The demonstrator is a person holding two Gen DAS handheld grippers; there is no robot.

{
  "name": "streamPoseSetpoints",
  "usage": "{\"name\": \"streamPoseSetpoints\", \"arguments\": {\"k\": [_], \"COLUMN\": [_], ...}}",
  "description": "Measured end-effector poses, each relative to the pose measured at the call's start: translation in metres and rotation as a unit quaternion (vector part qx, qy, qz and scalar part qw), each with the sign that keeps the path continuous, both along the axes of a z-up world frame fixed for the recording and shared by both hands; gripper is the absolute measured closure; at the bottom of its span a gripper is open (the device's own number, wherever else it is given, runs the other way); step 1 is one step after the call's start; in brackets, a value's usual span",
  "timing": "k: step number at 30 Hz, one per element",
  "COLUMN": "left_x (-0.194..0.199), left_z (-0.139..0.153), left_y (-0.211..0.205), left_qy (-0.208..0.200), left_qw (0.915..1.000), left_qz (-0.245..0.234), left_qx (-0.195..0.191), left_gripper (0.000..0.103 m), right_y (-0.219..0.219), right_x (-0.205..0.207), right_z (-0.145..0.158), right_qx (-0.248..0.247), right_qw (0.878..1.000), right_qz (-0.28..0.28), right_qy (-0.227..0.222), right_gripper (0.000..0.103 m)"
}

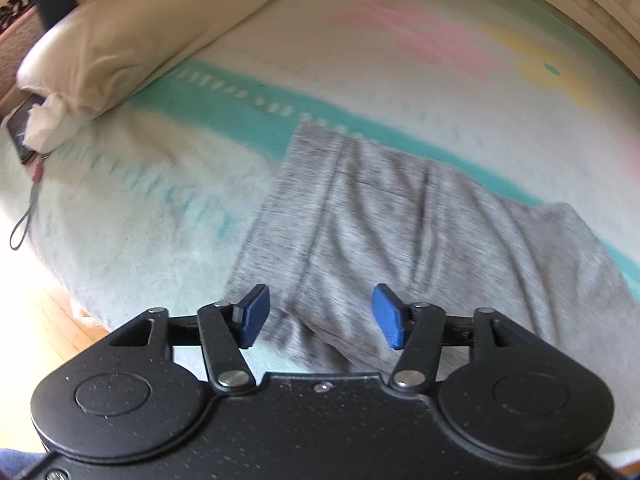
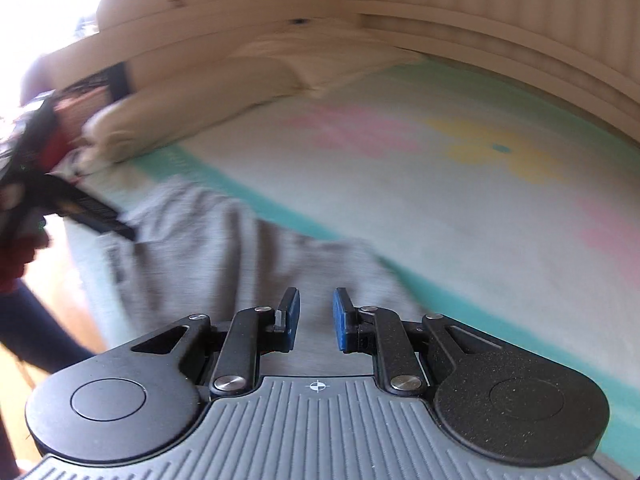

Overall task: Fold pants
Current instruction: 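Open both grippers to release the folded sweatpants, then grasp the sweatpants' leg end with the right gripper while the left gripper grasps the waistband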

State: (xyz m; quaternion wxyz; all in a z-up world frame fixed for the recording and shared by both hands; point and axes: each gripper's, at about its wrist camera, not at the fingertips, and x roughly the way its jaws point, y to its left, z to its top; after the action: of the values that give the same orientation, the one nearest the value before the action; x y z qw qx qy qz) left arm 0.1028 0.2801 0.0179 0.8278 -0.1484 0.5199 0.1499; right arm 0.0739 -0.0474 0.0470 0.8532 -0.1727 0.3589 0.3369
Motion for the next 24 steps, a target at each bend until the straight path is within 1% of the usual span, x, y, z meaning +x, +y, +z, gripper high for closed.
{"name": "streamPoseSetpoints", "arguments": {"k": [2,3,4,6,7,9,10,11,12,13,14,15,16,19,21,22,24], "left_x": [0.001,0.004,0.006,0.013,0.012,0.016,0.018,0.018,0.019,0.018,0.016,0.016,0.015,0.014,0.010,0.007,0.001], "left_z": [-0.006,-0.009,-0.011,-0.018,-0.019,-0.025,-0.028,-0.030,-0.031,-0.030,-0.027,-0.025,-0.023,-0.019,-0.011,-0.006,0.007], "left_y": [0.005,0.007,0.009,0.010,0.011,0.012,0.014,0.016,0.018,0.019,0.020,0.021,0.021,0.023,0.021,0.019,0.017], "left_qy": [0.003,0.006,0.007,0.008,0.010,0.017,0.018,0.019,0.016,0.009,0.001,-0.004,-0.007,-0.014,-0.026,-0.032,-0.049], "left_qw": [1.0000,0.9999,0.9999,0.9997,0.9996,0.9992,0.9990,0.9988,0.9987,0.9987,0.9986,0.9987,0.9988,0.9986,0.9987,0.9988,0.9984], "left_qz": [0.009,0.011,0.015,0.023,0.025,0.029,0.032,0.036,0.040,0.043,0.044,0.043,0.041,0.042,0.037,0.033,0.027], "left_qx": [0.001,0.001,0.001,-0.003,-0.008,-0.020,-0.025,-0.029,-0.028,-0.026,-0.029,-0.028,-0.027,-0.029,-0.023,-0.018,-0.013], "left_gripper": [0.034,0.034,0.033,0.032,0.031,0.032,0.035,0.045,0.049,0.058,0.072,0.076,0.082,0.088,0.090,0.090,0.090], "right_y": [0.018,0.025,0.032,0.047,0.054,0.066,0.071,0.077,0.080,0.083,0.087,0.090,0.094,0.099,0.099,0.099,0.099], "right_x": [-0.011,-0.017,-0.022,-0.032,-0.038,-0.048,-0.053,-0.058,-0.063,-0.068,-0.074,-0.078,-0.083,-0.091,-0.091,-0.089,-0.083], "right_z": [-0.001,-0.004,-0.007,-0.015,-0.019,-0.027,-0.030,-0.034,-0.038,-0.043,-0.049,-0.055,-0.060,-0.075,-0.079,-0.078,-0.071], "right_qx": [0.006,0.007,0.005,-0.006,-0.014,-0.032,-0.042,-0.056,-0.070,-0.083,-0.101,-0.119,-0.135,-0.166,-0.173,-0.171,-0.150], "right_qw": [0.999,0.998,0.997,0.994,0.992,0.986,0.983,0.980,0.975,0.970,0.964,0.958,0.952,0.938,0.935,0.937,0.949], "right_qz": [0.037,0.055,0.073,0.107,0.125,0.158,0.173,0.185,0.202,0.218,0.232,0.244,0.255,0.272,0.270,0.263,0.243], "right_qy": [-0.006,-0.008,-0.011,-0.018,-0.022,-0.031,-0.038,-0.046,-0.056,-0.068,-0.082,-0.094,-0.105,-0.137,-0.151,-0.151,-0.136], "right_gripper": [0.085,0.083,0.079,0.075,0.075,0.075,0.075,0.075,0.075,0.075,0.075,0.075,0.075,0.076,0.078,0.091,0.092]}}
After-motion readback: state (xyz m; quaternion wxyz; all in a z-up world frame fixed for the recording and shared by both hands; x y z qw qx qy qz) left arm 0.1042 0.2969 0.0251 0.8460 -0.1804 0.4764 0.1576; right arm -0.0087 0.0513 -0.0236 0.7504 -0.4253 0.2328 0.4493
